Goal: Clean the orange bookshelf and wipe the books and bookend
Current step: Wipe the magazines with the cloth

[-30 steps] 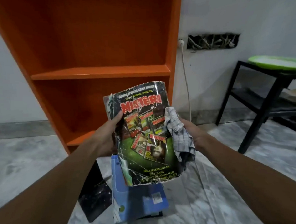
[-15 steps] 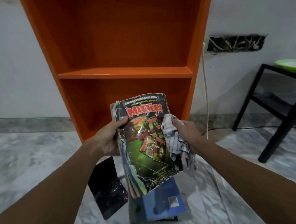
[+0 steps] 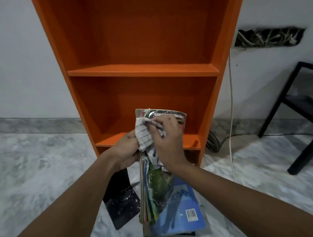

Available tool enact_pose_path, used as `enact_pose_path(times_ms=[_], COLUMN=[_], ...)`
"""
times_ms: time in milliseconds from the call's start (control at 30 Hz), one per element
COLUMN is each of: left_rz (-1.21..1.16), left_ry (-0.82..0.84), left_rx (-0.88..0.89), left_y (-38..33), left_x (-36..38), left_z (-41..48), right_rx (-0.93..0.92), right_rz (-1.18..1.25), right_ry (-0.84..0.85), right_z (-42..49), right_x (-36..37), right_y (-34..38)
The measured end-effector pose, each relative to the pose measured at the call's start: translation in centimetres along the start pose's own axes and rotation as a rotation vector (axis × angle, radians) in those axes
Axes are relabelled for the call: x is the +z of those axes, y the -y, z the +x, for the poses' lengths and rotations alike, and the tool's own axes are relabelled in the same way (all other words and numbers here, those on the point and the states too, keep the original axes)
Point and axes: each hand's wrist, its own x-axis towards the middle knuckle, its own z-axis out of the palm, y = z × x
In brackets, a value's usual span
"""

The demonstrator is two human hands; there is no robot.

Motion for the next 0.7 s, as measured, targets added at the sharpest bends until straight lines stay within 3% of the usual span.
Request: enact_pose_path(times_ms=[100, 367, 533, 633, 700], left_rz=[0.01, -0.025, 0.054, 0.111, 0.126], left_ry=[0.012, 0.017, -0.024, -0.021, -0.002], left_rx=[-0.003, -0.022, -0.029, -0.035, -0.032], left_y=[0.0, -0.3, -0.7, -0.8, -1.0], left_x=[-0.3, -0.6, -0.3, -0.2, -0.3], left_z=[0.2, 0.1, 0.6, 0.6, 0.6], right_rx=[0.05, 0.647, 0.394, 0.107, -0.029], right_rz=[-0.085, 0.095, 0.091, 0.013, -0.066], right_ry=[-0.119, -0.308, -0.06, 0.193, 0.268], right_z=[0.6, 3.6, 1.0, -0.9, -0.7], right_x=[1.4, 1.3, 1.7, 1.8, 1.5], right_y=[-1.0, -4.5, -2.9, -1.6, -2.0])
